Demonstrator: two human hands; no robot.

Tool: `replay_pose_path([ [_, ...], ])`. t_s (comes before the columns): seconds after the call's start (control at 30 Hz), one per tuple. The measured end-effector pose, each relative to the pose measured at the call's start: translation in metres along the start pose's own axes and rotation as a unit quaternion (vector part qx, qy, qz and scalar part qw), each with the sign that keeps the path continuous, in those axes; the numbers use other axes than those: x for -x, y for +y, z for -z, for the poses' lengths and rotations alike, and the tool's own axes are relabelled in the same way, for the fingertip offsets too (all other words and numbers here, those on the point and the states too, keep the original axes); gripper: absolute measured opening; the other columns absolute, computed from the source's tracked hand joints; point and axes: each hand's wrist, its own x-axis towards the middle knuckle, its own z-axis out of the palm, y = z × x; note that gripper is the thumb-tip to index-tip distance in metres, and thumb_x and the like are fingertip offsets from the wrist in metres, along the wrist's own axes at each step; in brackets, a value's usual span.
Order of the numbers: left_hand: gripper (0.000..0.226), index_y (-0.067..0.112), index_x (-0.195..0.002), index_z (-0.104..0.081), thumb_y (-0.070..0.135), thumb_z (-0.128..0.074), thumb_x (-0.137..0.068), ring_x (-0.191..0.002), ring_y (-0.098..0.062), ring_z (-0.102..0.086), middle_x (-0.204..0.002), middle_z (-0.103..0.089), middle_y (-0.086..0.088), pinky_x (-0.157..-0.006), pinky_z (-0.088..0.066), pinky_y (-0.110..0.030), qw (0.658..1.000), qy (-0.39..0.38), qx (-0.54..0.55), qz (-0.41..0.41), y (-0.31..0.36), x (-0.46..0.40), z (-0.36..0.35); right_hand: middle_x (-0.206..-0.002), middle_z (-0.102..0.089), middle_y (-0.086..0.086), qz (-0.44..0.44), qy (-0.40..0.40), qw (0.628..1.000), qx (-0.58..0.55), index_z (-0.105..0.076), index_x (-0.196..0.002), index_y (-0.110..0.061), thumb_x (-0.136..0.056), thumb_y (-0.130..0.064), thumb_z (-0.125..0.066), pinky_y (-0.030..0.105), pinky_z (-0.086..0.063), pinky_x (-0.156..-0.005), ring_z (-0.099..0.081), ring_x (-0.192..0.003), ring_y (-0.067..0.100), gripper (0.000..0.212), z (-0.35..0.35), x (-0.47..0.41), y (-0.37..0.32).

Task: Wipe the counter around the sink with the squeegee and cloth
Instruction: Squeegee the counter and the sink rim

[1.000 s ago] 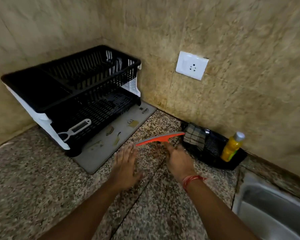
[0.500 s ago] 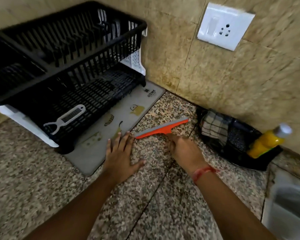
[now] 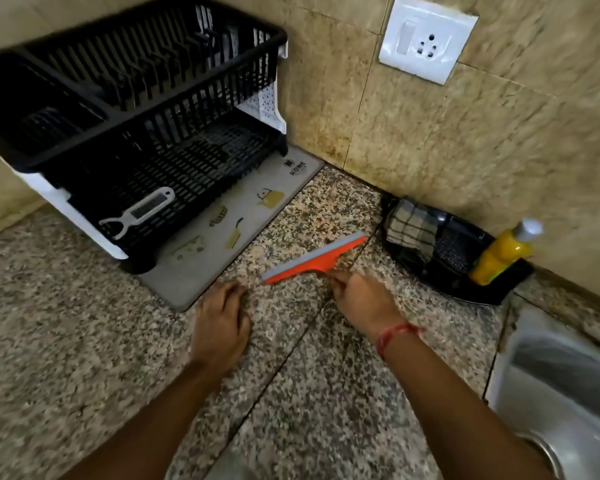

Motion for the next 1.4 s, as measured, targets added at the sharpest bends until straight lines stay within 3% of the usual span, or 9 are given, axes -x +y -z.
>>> replay_pose_path([
  [0.13,0.048,0.012,-0.129,-0.058,0.022,-0.049,-0.082,-0.126,-0.033,-0.048,-0.134,-0.051,-0.011,-0.105,-0.042,-0.048,1.000,0.006,-0.002,0.017,0.008,0.022,0.003,-0.098,-0.071,0.010,0.007,-0.003,0.999,0.045,-0.054,-0.135,-0.036,-0.099,-0.030,-0.043,0.030,-0.045,-0.066,-0.065,-0.085,0.030,0.038,-0.001,0.051,0.009],
  [0.27,0.047,0.014,-0.129,-0.058,0.027,-0.047,-0.085,-0.128,-0.029,-0.047,-0.136,-0.052,-0.008,-0.107,-0.040,-0.047,1.000,0.021,-0.011,0.012,0.015,0.039,0.002,-0.080,-0.065,0.000,0.047,0.036,0.998,0.023,-0.056,-0.128,-0.038,-0.103,-0.034,-0.039,0.028,-0.053,-0.058,-0.061,-0.065,0.019,0.030,0.014,0.023,-0.003],
  [0.47,0.050,0.024,-0.126,-0.057,0.041,-0.042,-0.082,-0.130,-0.028,-0.044,-0.139,-0.049,-0.005,-0.106,-0.040,-0.049,0.999,0.013,-0.007,0.048,0.014,0.028,-0.010,-0.088,-0.068,0.003,0.014,0.022,0.999,0.035,-0.068,-0.111,-0.023,-0.101,-0.033,-0.044,0.036,-0.055,-0.075,-0.066,-0.081,0.026,0.028,0.012,-0.052,-0.011],
  [0.77,0.047,0.018,-0.133,-0.053,0.030,-0.049,-0.088,-0.133,-0.028,-0.041,-0.143,-0.046,-0.008,-0.111,-0.035,-0.049,0.998,0.007,0.004,0.058,0.024,0.037,-0.003,-0.108,-0.067,-0.001,0.084,-0.025,0.994,0.067,-0.059,-0.130,-0.040,-0.102,-0.029,-0.043,0.021,-0.042,-0.066,-0.059,-0.074,0.015,0.034,0.012,0.051,0.040],
  [0.9,0.050,0.014,-0.139,-0.048,0.027,-0.053,-0.092,-0.139,-0.033,-0.036,-0.147,-0.043,-0.010,-0.116,-0.028,-0.052,0.993,0.027,-0.004,0.115,0.037,0.074,-0.011,-0.079,-0.063,-0.004,0.101,-0.023,0.994,0.017,-0.054,-0.132,-0.043,-0.105,-0.033,-0.039,0.018,-0.037,-0.048,-0.051,-0.053,0.007,0.032,0.019,0.036,0.014],
  [1.07,0.046,0.014,-0.133,-0.053,0.033,-0.039,-0.094,-0.133,-0.029,-0.041,-0.142,-0.048,-0.009,-0.112,-0.034,-0.050,0.996,0.041,0.004,0.078,0.052,0.114,-0.021,-0.093,-0.068,0.000,0.101,-0.033,0.993,0.058,-0.056,-0.134,-0.041,-0.102,-0.031,-0.041,0.026,-0.049,-0.063,-0.058,-0.068,0.017,0.037,0.004,0.018,0.009],
  [1.2,0.046,0.013,-0.133,-0.054,0.034,-0.037,-0.095,-0.134,-0.029,-0.041,-0.145,-0.046,-0.008,-0.111,-0.033,-0.051,0.996,0.057,0.038,0.050,0.054,0.127,-0.029,-0.089,-0.063,-0.007,0.094,-0.046,0.993,0.060,-0.060,-0.127,-0.044,-0.100,-0.033,-0.046,0.021,-0.034,-0.048,-0.048,-0.057,0.005,0.033,0.008,0.046,0.035],
  [1.33,0.044,0.012,-0.131,-0.054,0.036,-0.041,-0.096,-0.133,-0.031,-0.041,-0.144,-0.047,-0.010,-0.112,-0.032,-0.050,0.996,0.057,0.025,0.061,0.058,0.129,-0.025,-0.099,-0.071,-0.007,0.076,-0.045,0.994,0.071,-0.061,-0.124,-0.047,-0.100,-0.038,-0.046,0.025,-0.051,-0.062,-0.062,-0.073,0.015,0.030,0.009,0.098,0.075],
  [1.4,0.046,0.012,-0.133,-0.052,0.037,-0.040,-0.096,-0.135,-0.032,-0.039,-0.145,-0.046,-0.011,-0.114,-0.030,-0.051,0.997,0.044,0.008,0.068,0.062,0.129,-0.023,-0.089,-0.067,-0.005,0.059,-0.044,0.995,0.070,-0.062,-0.124,-0.049,-0.100,-0.038,-0.046,0.025,-0.042,-0.052,-0.057,-0.067,0.018,0.030,0.011,0.124,0.094],
])
